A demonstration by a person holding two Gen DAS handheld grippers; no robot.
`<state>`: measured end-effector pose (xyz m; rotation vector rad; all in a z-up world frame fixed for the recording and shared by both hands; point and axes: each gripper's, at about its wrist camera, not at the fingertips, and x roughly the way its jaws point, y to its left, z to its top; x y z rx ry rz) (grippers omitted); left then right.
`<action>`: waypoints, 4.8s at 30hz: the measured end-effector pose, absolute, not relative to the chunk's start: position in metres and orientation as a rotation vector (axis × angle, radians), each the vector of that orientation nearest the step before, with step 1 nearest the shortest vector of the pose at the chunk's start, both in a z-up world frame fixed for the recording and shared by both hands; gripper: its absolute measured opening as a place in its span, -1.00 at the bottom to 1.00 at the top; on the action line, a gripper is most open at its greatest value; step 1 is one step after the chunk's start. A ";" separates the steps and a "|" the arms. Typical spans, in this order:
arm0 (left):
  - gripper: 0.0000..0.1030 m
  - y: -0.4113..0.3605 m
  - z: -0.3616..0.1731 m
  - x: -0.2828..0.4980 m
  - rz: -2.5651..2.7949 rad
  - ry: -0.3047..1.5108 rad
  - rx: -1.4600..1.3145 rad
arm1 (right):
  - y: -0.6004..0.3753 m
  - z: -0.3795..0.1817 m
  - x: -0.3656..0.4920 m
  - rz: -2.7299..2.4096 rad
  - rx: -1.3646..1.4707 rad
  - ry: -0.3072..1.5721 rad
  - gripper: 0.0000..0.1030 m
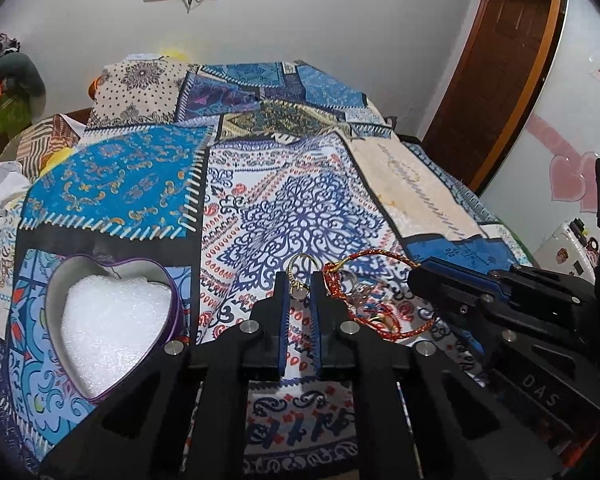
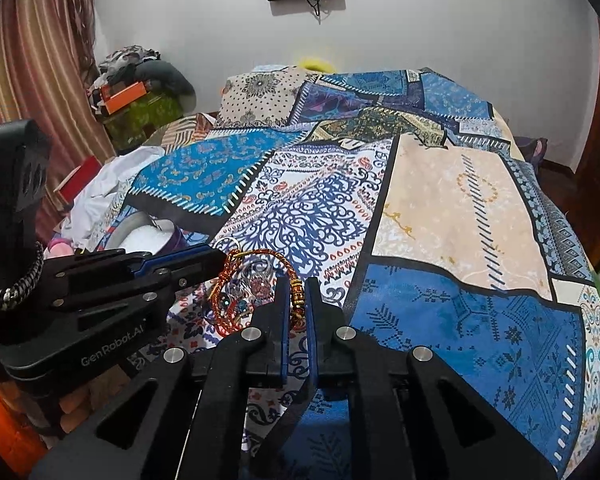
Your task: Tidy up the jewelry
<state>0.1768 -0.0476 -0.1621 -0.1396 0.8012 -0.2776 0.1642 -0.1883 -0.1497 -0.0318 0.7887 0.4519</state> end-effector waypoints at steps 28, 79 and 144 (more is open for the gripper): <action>-0.84 0.019 -0.073 0.102 -0.170 0.549 -0.162 | -0.144 -0.078 0.133 0.475 -0.090 0.602 -0.88; -0.84 0.095 -0.169 0.150 -0.078 0.761 -0.288 | -0.026 -0.169 0.194 0.650 -0.246 0.949 -0.85; -0.22 -0.056 -0.154 0.158 -0.282 0.888 -0.072 | -0.226 -0.125 0.167 0.355 0.007 0.811 -0.10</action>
